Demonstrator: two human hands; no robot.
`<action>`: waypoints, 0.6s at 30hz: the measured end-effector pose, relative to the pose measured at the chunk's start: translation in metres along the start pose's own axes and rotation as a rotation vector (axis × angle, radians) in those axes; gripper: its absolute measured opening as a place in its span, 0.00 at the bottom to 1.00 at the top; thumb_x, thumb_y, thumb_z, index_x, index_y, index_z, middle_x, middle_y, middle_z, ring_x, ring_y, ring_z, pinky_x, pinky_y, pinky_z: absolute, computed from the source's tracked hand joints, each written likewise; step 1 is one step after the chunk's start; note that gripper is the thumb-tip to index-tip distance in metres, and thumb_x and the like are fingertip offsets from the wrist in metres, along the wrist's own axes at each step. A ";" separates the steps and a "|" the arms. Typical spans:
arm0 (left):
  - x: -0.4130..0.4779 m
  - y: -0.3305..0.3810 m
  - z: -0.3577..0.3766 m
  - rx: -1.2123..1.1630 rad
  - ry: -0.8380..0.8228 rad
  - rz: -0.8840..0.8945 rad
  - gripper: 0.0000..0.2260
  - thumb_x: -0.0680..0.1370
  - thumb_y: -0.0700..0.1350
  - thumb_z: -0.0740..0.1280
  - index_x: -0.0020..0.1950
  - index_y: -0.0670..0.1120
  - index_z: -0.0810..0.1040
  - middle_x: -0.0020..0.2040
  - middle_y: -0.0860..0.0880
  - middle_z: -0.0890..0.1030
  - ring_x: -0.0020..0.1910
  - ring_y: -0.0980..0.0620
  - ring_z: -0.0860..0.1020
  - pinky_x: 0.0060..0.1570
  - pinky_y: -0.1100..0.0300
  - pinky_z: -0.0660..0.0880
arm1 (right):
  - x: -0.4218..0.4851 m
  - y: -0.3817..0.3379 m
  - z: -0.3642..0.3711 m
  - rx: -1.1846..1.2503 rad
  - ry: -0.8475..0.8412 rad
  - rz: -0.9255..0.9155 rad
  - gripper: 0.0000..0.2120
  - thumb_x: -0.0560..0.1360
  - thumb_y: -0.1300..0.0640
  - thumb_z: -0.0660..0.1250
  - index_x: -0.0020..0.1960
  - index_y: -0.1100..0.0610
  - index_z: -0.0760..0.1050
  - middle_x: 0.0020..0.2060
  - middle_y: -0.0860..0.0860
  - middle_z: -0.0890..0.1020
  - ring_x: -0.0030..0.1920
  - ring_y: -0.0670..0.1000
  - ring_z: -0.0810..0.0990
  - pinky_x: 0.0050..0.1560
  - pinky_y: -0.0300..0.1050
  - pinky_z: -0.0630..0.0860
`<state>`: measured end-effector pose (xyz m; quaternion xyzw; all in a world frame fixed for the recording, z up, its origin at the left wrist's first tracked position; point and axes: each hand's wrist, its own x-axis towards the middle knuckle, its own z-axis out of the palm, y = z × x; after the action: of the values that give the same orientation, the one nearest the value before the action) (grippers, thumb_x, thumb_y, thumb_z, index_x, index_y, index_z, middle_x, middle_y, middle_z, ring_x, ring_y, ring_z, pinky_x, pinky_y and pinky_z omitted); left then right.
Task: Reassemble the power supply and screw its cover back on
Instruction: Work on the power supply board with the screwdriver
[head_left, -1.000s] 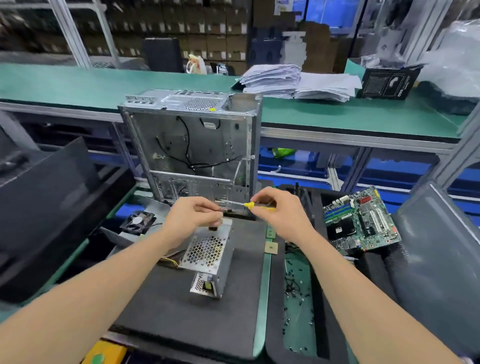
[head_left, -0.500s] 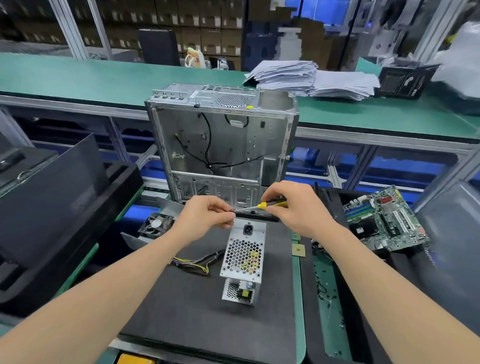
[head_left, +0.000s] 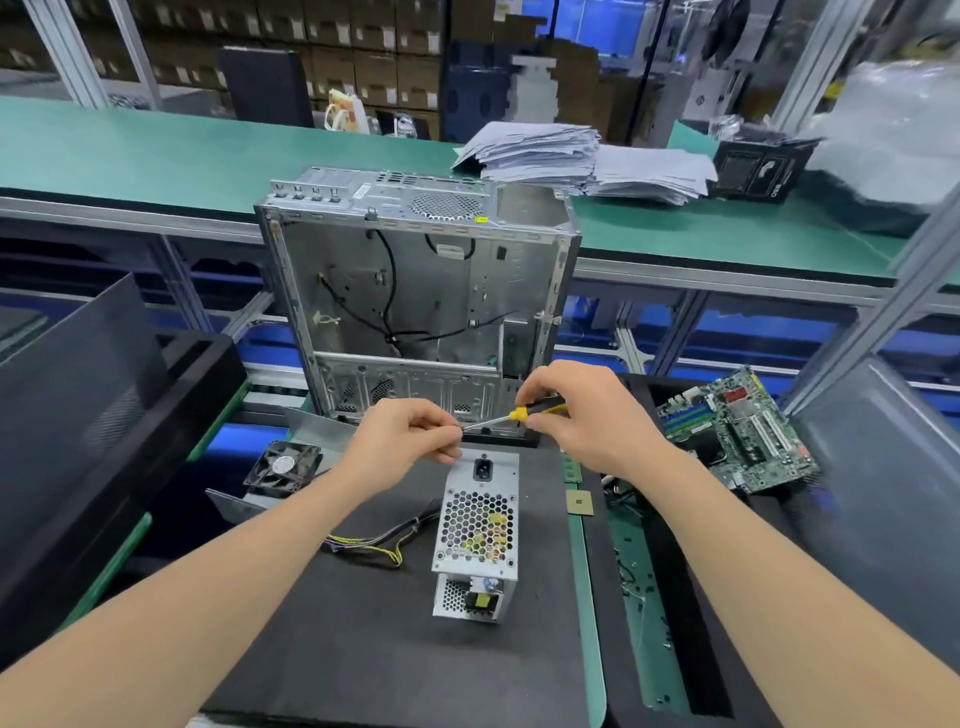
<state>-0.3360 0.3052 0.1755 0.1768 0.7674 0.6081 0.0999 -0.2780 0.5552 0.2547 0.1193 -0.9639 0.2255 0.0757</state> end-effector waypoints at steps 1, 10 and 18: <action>0.001 0.000 0.001 0.022 -0.008 0.005 0.01 0.78 0.37 0.74 0.48 0.42 0.85 0.39 0.44 0.87 0.40 0.46 0.88 0.42 0.64 0.82 | -0.001 0.000 -0.001 -0.006 -0.001 -0.003 0.07 0.77 0.55 0.75 0.54 0.46 0.81 0.49 0.42 0.81 0.52 0.46 0.80 0.55 0.52 0.80; 0.003 0.001 0.007 0.093 -0.022 0.009 0.03 0.76 0.40 0.77 0.48 0.44 0.85 0.39 0.47 0.88 0.40 0.48 0.88 0.44 0.63 0.82 | -0.006 0.001 -0.009 0.024 0.007 0.012 0.08 0.77 0.56 0.75 0.54 0.47 0.81 0.50 0.42 0.82 0.51 0.42 0.80 0.55 0.47 0.80; -0.003 0.005 0.011 0.074 0.009 0.028 0.02 0.77 0.39 0.76 0.48 0.44 0.85 0.39 0.47 0.88 0.40 0.48 0.88 0.42 0.65 0.81 | -0.010 0.001 -0.014 0.013 0.000 -0.012 0.08 0.78 0.56 0.75 0.55 0.48 0.82 0.50 0.42 0.82 0.51 0.43 0.80 0.55 0.45 0.79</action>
<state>-0.3288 0.3151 0.1773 0.1883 0.7872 0.5816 0.0814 -0.2676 0.5644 0.2644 0.1256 -0.9617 0.2315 0.0764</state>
